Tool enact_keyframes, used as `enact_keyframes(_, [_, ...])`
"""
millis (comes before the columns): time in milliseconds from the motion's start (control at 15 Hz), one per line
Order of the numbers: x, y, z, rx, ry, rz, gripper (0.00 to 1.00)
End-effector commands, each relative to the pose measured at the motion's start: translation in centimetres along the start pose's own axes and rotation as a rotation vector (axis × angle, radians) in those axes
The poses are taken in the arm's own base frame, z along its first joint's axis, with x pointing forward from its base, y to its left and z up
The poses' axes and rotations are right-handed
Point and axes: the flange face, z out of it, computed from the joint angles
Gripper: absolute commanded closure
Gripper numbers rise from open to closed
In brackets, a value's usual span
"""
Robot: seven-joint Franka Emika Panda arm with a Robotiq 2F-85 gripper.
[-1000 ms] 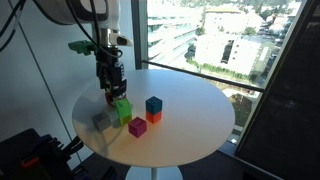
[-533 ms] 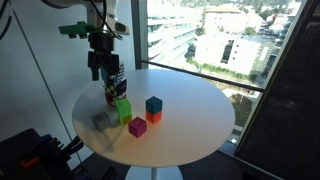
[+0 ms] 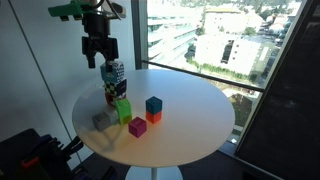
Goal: Put the grey block on the table, then use the green block to knock off the yellow block from the pink block, then put the green block on the yellow block
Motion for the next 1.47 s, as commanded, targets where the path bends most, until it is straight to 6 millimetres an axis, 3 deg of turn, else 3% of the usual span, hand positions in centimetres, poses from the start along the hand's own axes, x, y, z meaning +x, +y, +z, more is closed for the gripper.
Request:
enact_keyframes(0, [-1.0, 0.2, -2.4, 0.036, 0.038, -0.040, 0.00])
enact_keyframes(733, [-2.4, 0.6, -5.2, 0.072, 0.138, -0.019, 0.00])
enact_keyframes(1400, [-2.2, 0.4, -4.9, 0.055, 0.127, -0.025, 0.00])
